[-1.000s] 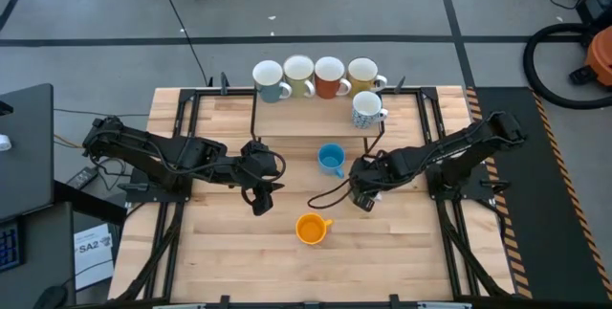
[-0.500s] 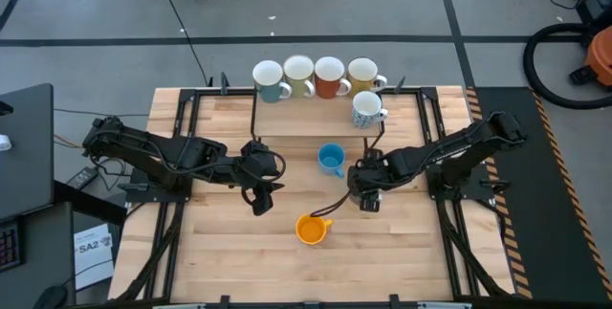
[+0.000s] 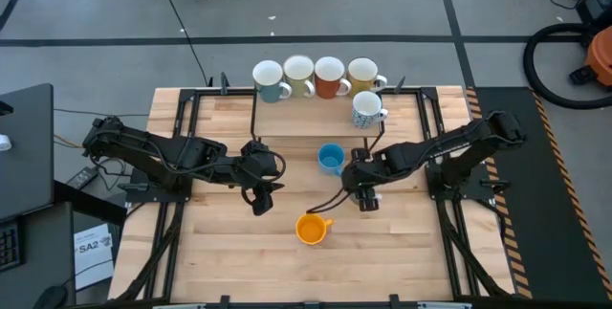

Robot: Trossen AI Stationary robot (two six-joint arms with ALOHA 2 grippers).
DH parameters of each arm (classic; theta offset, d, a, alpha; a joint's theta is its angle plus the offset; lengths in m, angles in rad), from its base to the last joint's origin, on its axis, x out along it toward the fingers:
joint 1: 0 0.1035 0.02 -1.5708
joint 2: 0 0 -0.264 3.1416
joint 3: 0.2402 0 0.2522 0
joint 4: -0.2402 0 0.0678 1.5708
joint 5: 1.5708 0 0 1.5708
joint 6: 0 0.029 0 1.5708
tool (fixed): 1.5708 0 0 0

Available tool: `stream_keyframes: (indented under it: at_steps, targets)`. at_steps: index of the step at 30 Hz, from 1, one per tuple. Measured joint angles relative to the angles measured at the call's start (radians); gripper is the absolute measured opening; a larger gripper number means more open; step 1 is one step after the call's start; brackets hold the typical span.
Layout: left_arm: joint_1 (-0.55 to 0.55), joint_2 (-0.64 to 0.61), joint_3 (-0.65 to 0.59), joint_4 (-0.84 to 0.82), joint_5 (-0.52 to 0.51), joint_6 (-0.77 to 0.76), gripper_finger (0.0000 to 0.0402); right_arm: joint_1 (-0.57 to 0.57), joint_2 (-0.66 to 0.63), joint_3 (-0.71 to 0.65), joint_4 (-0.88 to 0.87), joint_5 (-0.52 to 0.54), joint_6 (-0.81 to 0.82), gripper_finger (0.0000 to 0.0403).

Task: Place coffee mugs
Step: Put the yellow patterned mug on the shelf

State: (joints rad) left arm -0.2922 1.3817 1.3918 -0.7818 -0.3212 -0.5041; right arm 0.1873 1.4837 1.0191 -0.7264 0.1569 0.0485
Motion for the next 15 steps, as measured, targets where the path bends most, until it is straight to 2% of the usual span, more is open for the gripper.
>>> stream_keyframes:
  at_steps: [6, 15]
  targets:
    - [0.0, 0.0, 0.0, 0.0, 0.0, 0.0, 0.0164, -0.022, 0.0, 0.0, 0.009, -0.01, 0.0, 0.017]
    - [0.0, 0.0, 0.0, 0.001, -0.002, 0.016, 0.0164, -0.034, 0.001, 0.0, 0.008, -0.054, 0.007, 0.0053]
